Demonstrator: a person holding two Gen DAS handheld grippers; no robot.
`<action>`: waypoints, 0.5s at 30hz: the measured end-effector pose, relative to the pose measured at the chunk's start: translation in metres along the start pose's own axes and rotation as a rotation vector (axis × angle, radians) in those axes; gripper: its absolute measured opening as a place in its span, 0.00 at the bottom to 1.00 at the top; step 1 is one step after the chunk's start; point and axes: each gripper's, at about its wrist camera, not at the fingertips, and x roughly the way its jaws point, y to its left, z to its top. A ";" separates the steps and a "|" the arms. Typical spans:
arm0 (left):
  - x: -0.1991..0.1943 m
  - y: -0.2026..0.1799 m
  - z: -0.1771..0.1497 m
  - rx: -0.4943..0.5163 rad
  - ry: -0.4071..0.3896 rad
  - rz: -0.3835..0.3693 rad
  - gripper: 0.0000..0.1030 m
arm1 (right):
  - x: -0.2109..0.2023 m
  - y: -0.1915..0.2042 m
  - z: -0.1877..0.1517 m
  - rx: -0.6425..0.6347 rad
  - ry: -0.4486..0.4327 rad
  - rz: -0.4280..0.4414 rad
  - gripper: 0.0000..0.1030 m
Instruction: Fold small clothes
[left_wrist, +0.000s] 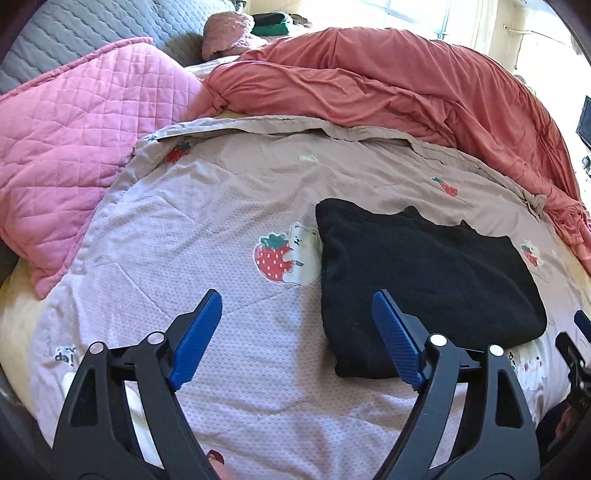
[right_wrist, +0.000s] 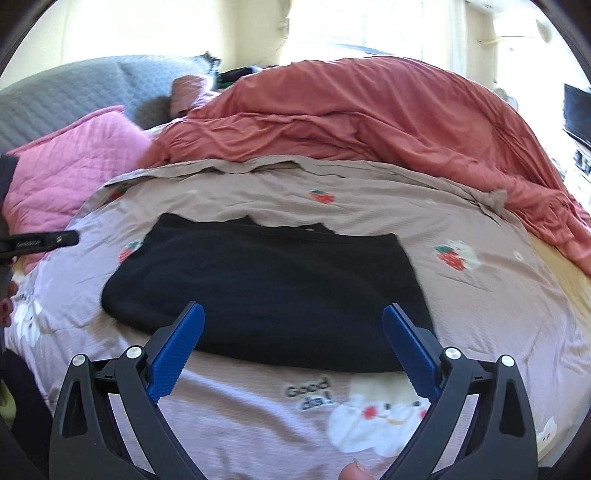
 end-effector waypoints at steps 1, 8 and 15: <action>0.000 0.002 0.000 -0.001 -0.001 0.003 0.78 | 0.000 0.008 0.001 -0.013 0.001 0.007 0.94; 0.004 0.011 0.002 -0.014 -0.004 0.023 0.84 | 0.005 0.054 0.006 -0.086 0.017 0.068 0.95; 0.023 0.022 0.007 -0.032 0.012 0.017 0.87 | 0.026 0.094 0.012 -0.127 0.047 0.119 0.95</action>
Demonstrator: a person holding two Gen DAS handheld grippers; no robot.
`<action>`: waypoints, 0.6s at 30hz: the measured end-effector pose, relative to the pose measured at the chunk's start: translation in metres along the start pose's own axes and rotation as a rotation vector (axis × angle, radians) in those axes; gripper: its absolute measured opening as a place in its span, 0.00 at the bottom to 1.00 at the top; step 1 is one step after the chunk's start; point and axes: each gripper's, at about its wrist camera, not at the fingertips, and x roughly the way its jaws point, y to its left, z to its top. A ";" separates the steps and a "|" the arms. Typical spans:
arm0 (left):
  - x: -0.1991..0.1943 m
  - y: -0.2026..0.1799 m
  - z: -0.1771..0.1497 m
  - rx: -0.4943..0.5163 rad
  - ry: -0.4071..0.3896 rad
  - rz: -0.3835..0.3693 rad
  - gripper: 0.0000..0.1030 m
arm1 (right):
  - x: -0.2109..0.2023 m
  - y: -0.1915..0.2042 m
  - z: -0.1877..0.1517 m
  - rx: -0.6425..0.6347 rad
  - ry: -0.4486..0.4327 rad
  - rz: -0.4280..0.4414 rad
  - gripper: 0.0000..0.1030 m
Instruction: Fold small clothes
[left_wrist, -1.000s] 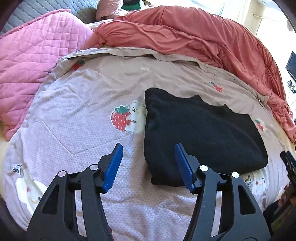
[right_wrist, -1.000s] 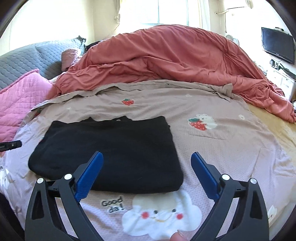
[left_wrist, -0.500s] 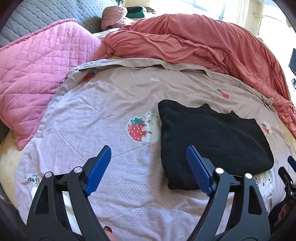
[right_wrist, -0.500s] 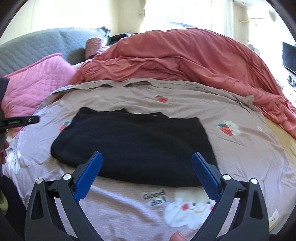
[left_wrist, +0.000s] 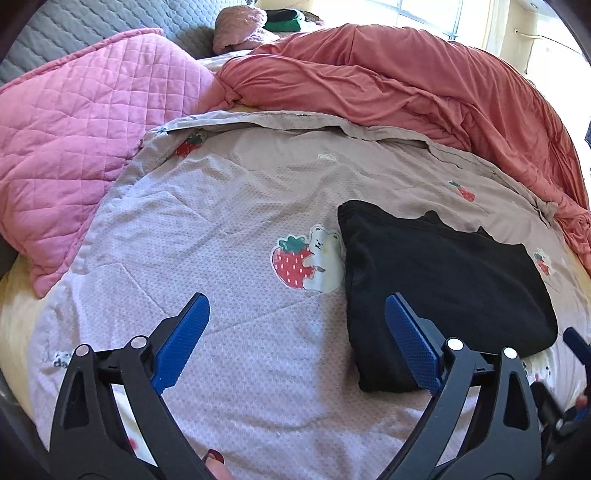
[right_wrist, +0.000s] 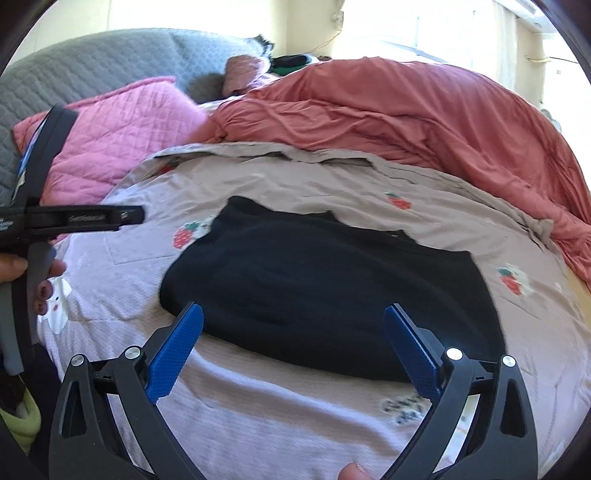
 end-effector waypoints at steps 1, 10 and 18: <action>0.004 0.003 0.001 -0.008 0.007 -0.001 0.87 | 0.009 0.010 0.002 -0.018 0.013 0.008 0.95; 0.042 0.041 0.011 -0.187 0.081 -0.078 0.87 | 0.073 0.087 -0.010 -0.280 0.105 0.002 0.93; 0.071 0.042 0.016 -0.259 0.140 -0.173 0.87 | 0.120 0.103 -0.024 -0.414 0.140 -0.112 0.73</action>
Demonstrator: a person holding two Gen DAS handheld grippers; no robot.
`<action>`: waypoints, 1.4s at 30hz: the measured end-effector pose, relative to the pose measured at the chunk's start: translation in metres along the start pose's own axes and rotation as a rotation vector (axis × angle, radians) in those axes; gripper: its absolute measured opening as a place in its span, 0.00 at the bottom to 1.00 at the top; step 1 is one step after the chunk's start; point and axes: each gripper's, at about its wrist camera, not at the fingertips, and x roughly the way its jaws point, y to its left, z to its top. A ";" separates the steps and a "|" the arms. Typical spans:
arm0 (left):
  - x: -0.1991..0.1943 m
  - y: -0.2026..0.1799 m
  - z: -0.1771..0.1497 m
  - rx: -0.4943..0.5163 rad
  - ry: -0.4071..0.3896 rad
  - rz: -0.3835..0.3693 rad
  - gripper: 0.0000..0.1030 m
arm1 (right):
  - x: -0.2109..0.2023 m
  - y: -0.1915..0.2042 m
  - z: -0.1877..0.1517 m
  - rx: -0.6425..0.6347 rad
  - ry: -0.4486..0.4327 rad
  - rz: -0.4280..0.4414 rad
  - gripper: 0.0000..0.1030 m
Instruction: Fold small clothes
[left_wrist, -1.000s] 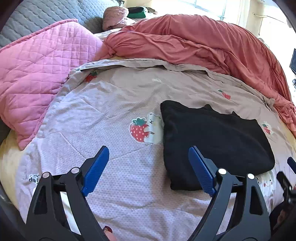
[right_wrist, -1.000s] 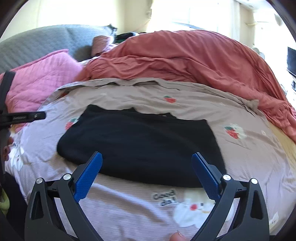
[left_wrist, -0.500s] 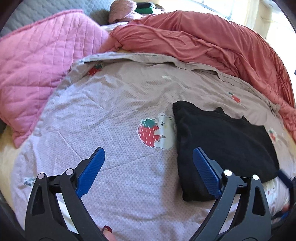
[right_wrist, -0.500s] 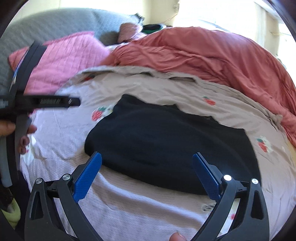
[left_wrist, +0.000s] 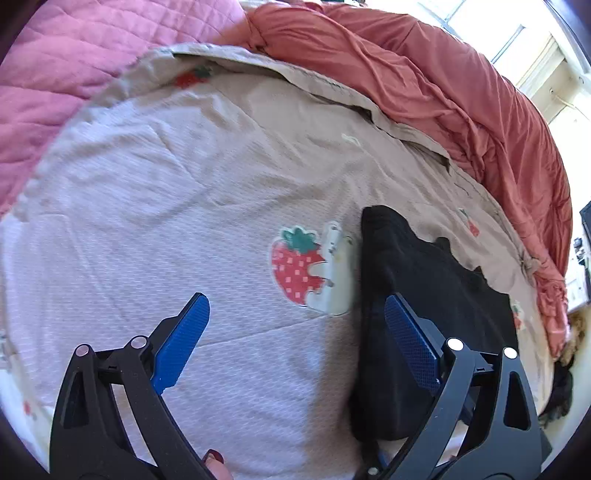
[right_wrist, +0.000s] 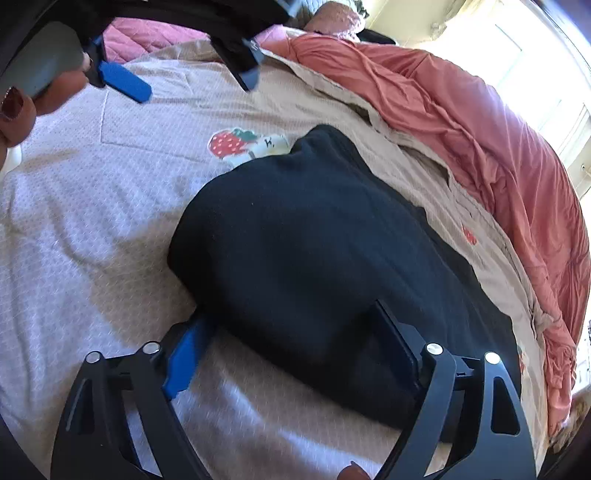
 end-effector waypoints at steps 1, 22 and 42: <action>0.004 -0.002 0.001 -0.001 0.008 -0.011 0.87 | 0.000 -0.002 0.000 0.008 -0.010 0.005 0.56; 0.082 -0.059 -0.013 -0.093 0.250 -0.409 0.23 | -0.027 -0.067 -0.001 0.307 -0.117 0.242 0.08; 0.030 -0.290 -0.032 0.238 0.210 -0.369 0.13 | -0.096 -0.216 -0.080 0.648 -0.236 0.181 0.08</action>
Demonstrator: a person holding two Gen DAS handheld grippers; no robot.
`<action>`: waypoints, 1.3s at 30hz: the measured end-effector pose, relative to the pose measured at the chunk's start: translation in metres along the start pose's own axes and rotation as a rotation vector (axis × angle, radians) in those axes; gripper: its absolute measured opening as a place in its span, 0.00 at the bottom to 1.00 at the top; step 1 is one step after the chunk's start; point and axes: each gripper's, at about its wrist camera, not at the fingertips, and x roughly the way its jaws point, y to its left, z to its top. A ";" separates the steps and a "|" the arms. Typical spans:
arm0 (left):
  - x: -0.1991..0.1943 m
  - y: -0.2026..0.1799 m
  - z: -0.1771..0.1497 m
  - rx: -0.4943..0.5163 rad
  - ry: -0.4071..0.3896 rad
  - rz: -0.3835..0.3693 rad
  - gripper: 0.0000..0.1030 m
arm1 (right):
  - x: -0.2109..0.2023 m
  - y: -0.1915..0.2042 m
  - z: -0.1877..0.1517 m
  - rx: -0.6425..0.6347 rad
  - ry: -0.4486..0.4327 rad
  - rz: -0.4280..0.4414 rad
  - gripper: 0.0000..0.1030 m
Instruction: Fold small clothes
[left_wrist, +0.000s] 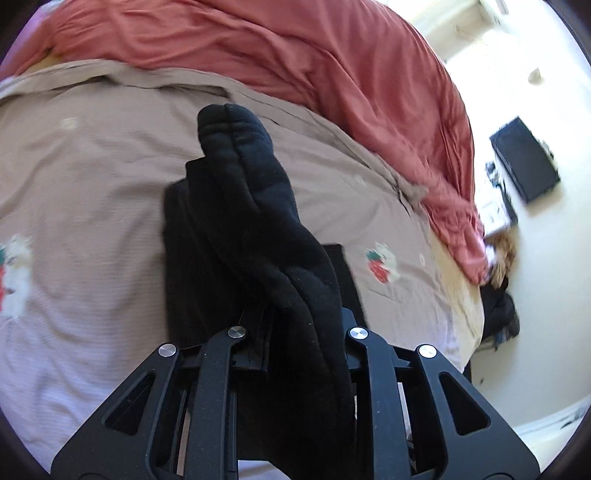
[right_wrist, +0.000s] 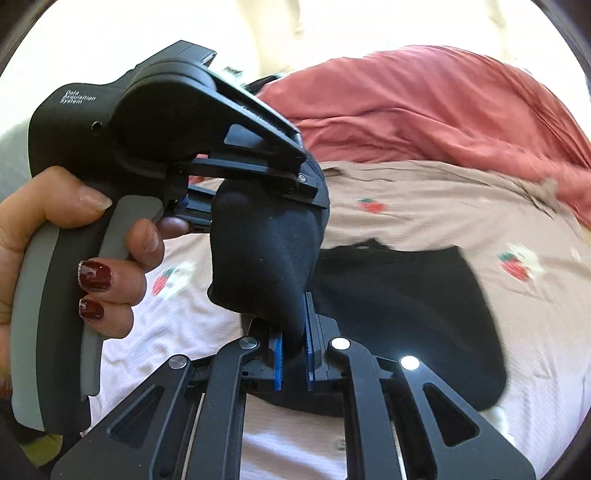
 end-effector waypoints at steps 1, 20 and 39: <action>0.010 -0.012 0.001 0.009 0.019 0.006 0.13 | -0.005 -0.014 0.000 0.035 0.001 -0.007 0.08; 0.039 -0.050 -0.027 0.159 -0.002 0.306 0.50 | -0.012 -0.164 -0.066 0.796 0.183 0.071 0.28; 0.048 -0.014 -0.086 0.218 0.026 0.412 0.51 | -0.003 -0.176 -0.045 0.590 0.242 -0.099 0.00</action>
